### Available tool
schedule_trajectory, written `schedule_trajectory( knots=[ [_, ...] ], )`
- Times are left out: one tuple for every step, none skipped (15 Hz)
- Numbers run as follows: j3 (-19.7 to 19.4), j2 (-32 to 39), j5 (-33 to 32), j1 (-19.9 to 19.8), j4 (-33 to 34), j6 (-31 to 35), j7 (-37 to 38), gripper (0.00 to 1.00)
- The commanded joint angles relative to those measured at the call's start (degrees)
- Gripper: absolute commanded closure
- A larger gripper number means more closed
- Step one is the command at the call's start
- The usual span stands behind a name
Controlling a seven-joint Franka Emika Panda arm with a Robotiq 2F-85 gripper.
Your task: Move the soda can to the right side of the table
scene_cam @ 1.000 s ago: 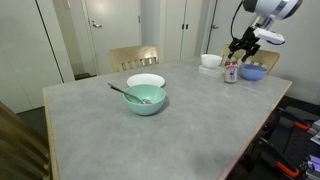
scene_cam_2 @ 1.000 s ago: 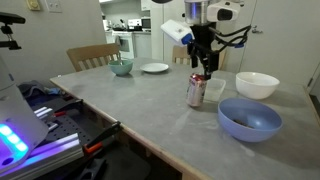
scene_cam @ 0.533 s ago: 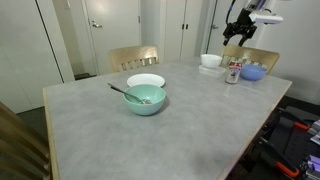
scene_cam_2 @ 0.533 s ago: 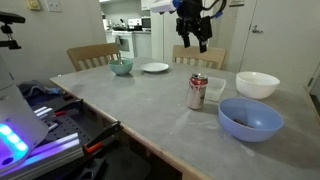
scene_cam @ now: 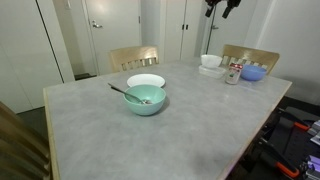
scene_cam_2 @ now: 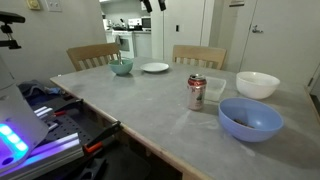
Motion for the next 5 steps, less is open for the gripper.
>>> schedule_trajectory(
  knots=[
    [5.4, -3.4, 4.9, 6.0, 1.7, -5.7, -1.5, 0.00],
    [6.7, -3.4, 6.3, 8.0, 2.4, -6.0, -2.1, 0.00],
    [7.8, -3.1, 7.2, 9.4, 3.2, -6.5, -2.2, 0.00],
    [8.7, -2.5, 7.8, 10.4, 4.0, -6.7, -2.2, 0.00],
    [9.1, -1.9, 8.6, 11.3, 4.5, -6.6, -2.3, 0.00]
  ],
)
